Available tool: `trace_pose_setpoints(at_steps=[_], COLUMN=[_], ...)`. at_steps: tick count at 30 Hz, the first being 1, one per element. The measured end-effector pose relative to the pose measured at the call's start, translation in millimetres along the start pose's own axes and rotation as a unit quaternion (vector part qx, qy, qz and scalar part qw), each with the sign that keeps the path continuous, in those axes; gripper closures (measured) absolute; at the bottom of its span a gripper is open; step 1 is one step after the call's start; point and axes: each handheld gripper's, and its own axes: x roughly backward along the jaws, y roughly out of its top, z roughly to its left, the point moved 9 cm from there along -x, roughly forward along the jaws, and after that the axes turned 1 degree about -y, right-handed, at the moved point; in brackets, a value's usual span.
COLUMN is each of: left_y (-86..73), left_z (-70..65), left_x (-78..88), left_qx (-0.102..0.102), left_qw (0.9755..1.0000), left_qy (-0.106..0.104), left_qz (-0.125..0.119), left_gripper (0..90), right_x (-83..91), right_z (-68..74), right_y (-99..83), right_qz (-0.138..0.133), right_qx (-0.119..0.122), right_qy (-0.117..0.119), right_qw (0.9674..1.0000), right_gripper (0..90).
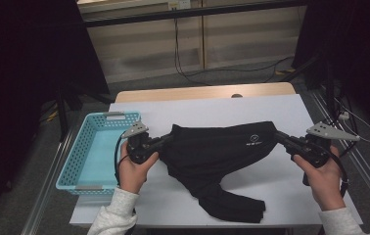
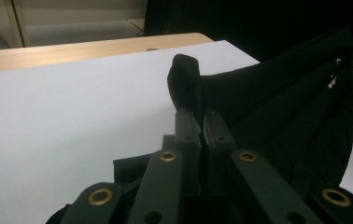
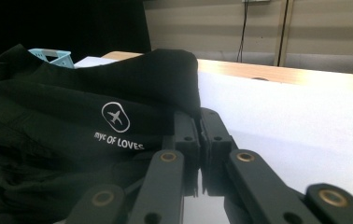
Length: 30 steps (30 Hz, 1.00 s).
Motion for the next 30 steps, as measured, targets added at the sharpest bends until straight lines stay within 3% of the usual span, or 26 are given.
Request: trace_pose_setpoints(at_steps=[11, 17, 26, 28, 30], left_y=[21.0, 25.8, 16.2, 7.5, -10.0], left_z=[17.4, 17.4, 20.3, 18.1, 13.9], left_x=[-8.4, -7.9, -8.9, -7.3, -7.4], left_qx=[-0.004, -0.003, -0.006, -0.002, -0.003], left_qw=[0.9999, 0.9999, 0.9998, 0.9998, 0.9993], left_qy=[0.014, 0.014, 0.017, 0.012, 0.011], left_qz=[-0.002, -0.005, 0.011, 0.016, 0.037], left_gripper=[86.4, 86.3, 85.7, 85.3, 84.8], right_x=[-15.9, -25.4, -32.6, -33.8, -33.7], right_z=[-7.2, -8.0, 1.6, 5.4, 11.5], right_y=[5.8, 14.2, 7.2, -0.2, -12.1], right_qz=[-0.002, -0.003, 0.006, 0.013, 0.022], right_qx=[-0.009, -0.005, 0.001, 0.001, 0.003], right_qy=[0.000, -0.003, 0.005, 0.010, 0.020], right_qw=[1.0000, 1.0000, 1.0000, 0.9999, 0.9996], right_gripper=[87.0, 86.9, 86.8, 86.8, 86.8])
